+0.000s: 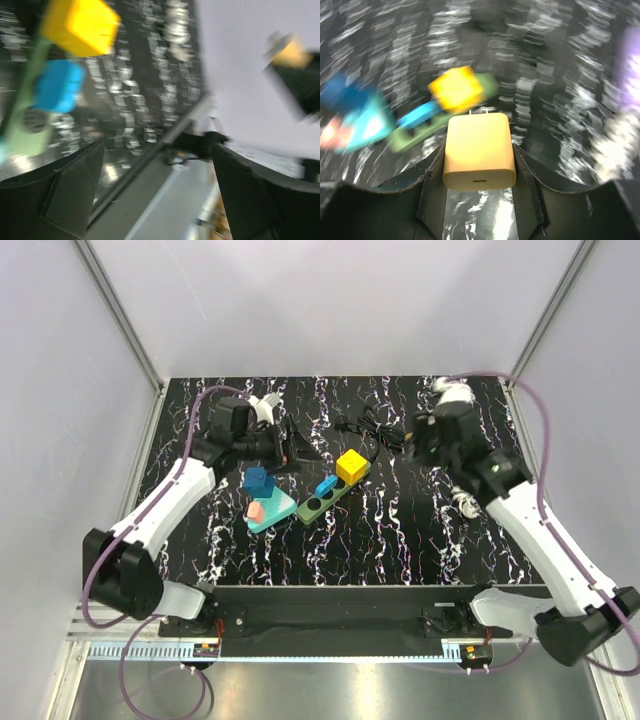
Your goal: Insert the plug
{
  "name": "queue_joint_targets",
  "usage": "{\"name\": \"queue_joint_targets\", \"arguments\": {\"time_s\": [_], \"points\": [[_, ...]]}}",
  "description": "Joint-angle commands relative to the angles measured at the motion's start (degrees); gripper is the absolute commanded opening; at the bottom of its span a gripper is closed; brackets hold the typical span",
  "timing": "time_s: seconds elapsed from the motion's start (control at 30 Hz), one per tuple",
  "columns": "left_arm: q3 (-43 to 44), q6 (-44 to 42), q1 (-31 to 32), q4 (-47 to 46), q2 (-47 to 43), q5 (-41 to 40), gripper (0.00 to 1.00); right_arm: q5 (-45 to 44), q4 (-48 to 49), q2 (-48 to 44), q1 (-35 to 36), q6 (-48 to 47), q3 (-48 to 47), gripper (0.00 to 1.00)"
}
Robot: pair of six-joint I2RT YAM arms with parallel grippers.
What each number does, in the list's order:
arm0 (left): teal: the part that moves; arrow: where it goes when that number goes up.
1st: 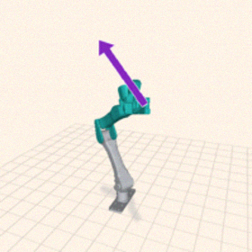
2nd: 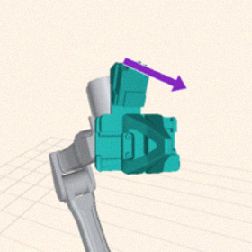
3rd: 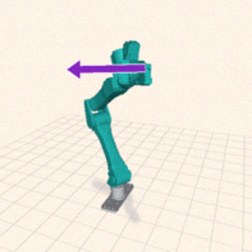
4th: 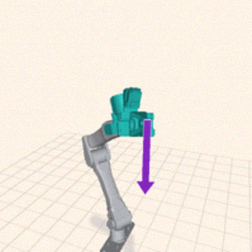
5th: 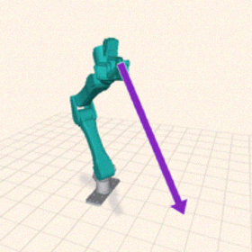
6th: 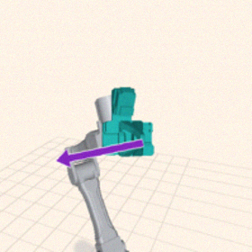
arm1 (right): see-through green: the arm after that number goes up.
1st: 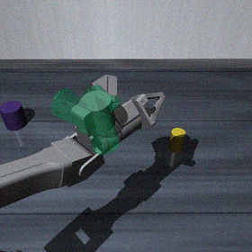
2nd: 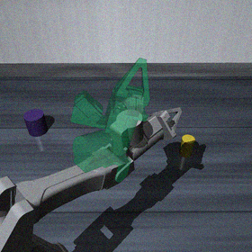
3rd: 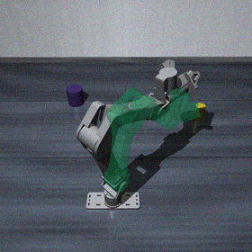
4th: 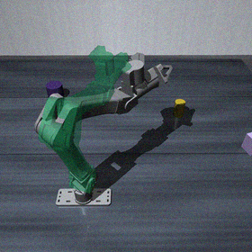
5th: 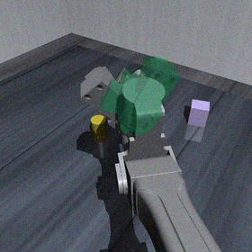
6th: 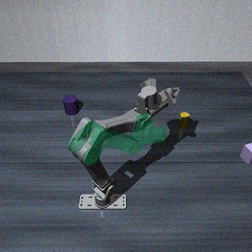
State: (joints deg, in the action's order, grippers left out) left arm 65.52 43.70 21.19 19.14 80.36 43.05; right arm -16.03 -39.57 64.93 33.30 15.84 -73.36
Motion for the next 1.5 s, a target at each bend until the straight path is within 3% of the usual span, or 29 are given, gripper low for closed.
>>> {"name": "queue_joint_targets", "arguments": {"time_s": [0.0, 0.17, 0.43, 0.63, 0.83, 1.0, 1.27, 1.47], "points": [[5.2, -17.5, 0.3, 17.2, -5.1, -16.0, 0.94, -4.0, -14.7, 3.3, -10.2, 9.9, -7.7, 0.0], [4.9, -23.6, 0.9, 21.1, -8.5, -28.0, 0.95, -5.1, -17.8, 9.9, -20.9, 22.3, -11.3, 0.0], [0.4, -26.5, 4.6, 20.7, -8.2, -35.6, 0.97, -5.2, -28.1, 30.4, -27.3, 43.9, -29.0, 0.0], [-0.7, -26.8, 5.0, 20.3, -9.4, -36.4, 0.98, 3.0, -31.1, 43.4, -34.9, 49.3, -40.5, 0.0], [-1.4, -26.8, 5.2, 20.0, -11.1, -36.9, 0.98, 4.9, -40.9, 56.4, -36.5, 55.3, -54.0, 0.0], [-1.6, -27.0, 5.3, 20.1, -11.5, -36.9, 0.98, 11.5, -50.8, 68.1, -39.3, 56.9, -68.1, 0.0], [-1.7, -27.0, 5.3, 19.9, -11.4, -36.0, 0.98, 14.5, -51.9, 70.2, -41.6, 60.5, -67.3, 0.0], [-1.9, -27.0, 5.3, 19.8, -11.6, -36.4, 0.98, 15.9, -52.2, 69.3, -42.2, 57.7, -63.3, 0.0]]}}
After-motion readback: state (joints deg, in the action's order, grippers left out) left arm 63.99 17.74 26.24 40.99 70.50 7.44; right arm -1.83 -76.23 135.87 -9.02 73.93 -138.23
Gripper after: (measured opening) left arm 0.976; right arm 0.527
